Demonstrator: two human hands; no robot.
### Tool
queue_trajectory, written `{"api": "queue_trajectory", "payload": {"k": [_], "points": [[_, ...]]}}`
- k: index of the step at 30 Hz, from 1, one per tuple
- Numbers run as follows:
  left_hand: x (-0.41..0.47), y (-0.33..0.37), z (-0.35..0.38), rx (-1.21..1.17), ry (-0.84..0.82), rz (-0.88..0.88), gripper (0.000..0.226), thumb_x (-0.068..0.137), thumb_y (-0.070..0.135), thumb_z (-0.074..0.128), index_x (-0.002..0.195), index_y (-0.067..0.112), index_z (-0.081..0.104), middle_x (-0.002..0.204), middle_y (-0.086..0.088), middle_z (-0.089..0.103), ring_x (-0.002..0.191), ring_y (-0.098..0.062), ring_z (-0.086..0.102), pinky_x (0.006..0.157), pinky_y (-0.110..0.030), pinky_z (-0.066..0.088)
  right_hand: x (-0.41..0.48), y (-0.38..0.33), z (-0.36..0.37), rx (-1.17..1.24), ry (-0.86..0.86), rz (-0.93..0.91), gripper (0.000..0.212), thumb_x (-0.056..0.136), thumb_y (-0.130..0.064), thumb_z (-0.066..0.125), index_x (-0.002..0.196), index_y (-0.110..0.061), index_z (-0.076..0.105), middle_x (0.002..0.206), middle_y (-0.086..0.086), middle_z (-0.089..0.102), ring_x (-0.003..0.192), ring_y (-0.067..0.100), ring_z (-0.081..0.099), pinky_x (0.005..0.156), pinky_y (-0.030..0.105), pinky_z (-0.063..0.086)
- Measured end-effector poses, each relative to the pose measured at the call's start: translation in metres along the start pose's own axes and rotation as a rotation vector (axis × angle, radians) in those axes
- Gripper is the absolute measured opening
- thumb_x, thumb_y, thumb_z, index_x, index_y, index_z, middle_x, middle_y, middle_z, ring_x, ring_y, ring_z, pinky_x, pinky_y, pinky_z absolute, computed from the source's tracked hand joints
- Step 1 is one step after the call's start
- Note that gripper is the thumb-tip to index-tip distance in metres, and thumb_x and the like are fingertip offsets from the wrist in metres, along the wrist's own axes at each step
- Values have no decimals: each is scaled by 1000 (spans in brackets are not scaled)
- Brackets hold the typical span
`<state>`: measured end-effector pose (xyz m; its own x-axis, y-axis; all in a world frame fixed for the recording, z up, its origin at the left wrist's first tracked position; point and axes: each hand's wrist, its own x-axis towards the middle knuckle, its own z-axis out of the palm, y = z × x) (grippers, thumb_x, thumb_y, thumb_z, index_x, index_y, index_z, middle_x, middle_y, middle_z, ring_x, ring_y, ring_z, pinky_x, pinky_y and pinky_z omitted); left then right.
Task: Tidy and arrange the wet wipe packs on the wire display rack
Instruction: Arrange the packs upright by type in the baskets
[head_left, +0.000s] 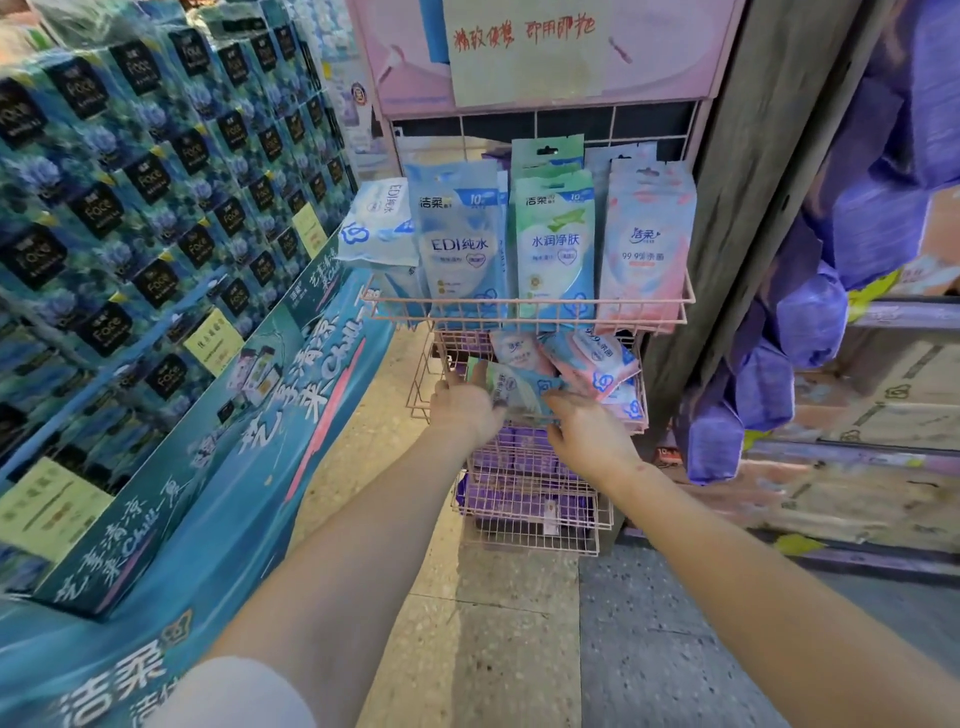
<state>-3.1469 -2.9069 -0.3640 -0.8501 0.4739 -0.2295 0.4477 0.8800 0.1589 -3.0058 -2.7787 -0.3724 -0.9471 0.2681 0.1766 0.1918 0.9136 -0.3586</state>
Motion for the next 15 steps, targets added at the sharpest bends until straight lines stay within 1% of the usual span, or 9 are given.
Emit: {"api": "queue_trajectory", "payload": {"k": [4, 5, 8, 10, 11, 12, 13, 14, 15], "points": [[21, -12, 8, -207, -39, -78, 89, 94, 55, 57, 162, 20, 12, 158, -18, 39, 139, -41, 40, 115, -49, 37, 16, -2, 6, -11, -80, 98, 34, 91, -17, 55, 124, -11, 62, 127, 10, 66, 108, 38, 66, 79, 46, 58], [24, -14, 8, -252, -60, -102, 89, 92, 57, 59, 160, 19, 16, 154, -16, 44, 137, -40, 44, 112, -47, 39, 21, -3, 7, -17, -93, 116, 35, 92, -16, 54, 126, -11, 61, 127, 10, 66, 107, 38, 67, 79, 45, 58], [36, -17, 9, -457, -110, -140, 83, 85, 53, 76, 145, 14, 34, 132, -8, 63, 120, -32, 62, 94, -40, 50, 34, -3, 14, -34, -83, 128, 36, 92, -11, 54, 128, -13, 58, 126, 8, 65, 107, 36, 67, 77, 44, 59], [45, -20, 11, -506, -123, -145, 89, 72, 56, 84, 138, 11, 44, 122, -6, 70, 110, -30, 68, 94, -41, 54, 43, -6, 17, -44, -84, 139, 43, 93, -12, 54, 136, -15, 54, 132, 8, 63, 112, 34, 65, 82, 44, 58], [48, -22, 12, -519, -129, -143, 86, 65, 56, 86, 131, 12, 54, 116, -5, 73, 104, -28, 69, 93, -41, 56, 47, -8, 18, -39, -90, 144, 50, 94, -13, 54, 143, -16, 49, 138, 8, 60, 118, 32, 63, 87, 44, 58], [52, -23, 13, -541, -139, -123, 75, 62, 53, 86, 122, 14, 63, 109, -4, 75, 97, -26, 70, 91, -39, 57, 51, -10, 20, -21, -89, 147, 55, 94, -13, 54, 149, -17, 45, 143, 8, 58, 122, 31, 61, 92, 43, 57], [53, -23, 12, -574, -147, -86, 58, 66, 47, 86, 113, 17, 71, 104, -3, 77, 93, -24, 70, 87, -35, 56, 54, -12, 22, -15, -92, 157, 59, 95, -15, 54, 152, -17, 41, 144, 9, 57, 122, 30, 60, 94, 43, 56], [52, -23, 9, -630, -141, -40, 41, 72, 38, 84, 107, 18, 74, 102, -3, 77, 93, -23, 71, 83, -30, 54, 57, -12, 26, -27, -93, 162, 59, 95, -17, 53, 152, -16, 40, 143, 12, 58, 121, 32, 61, 95, 44, 55], [51, -24, 6, -703, -126, -9, 31, 78, 30, 81, 105, 17, 75, 102, -4, 77, 95, -24, 71, 80, -28, 53, 59, -15, 27, -52, -93, 184, 57, 96, -19, 52, 151, -14, 41, 139, 16, 59, 119, 34, 61, 94, 45, 55]]}}
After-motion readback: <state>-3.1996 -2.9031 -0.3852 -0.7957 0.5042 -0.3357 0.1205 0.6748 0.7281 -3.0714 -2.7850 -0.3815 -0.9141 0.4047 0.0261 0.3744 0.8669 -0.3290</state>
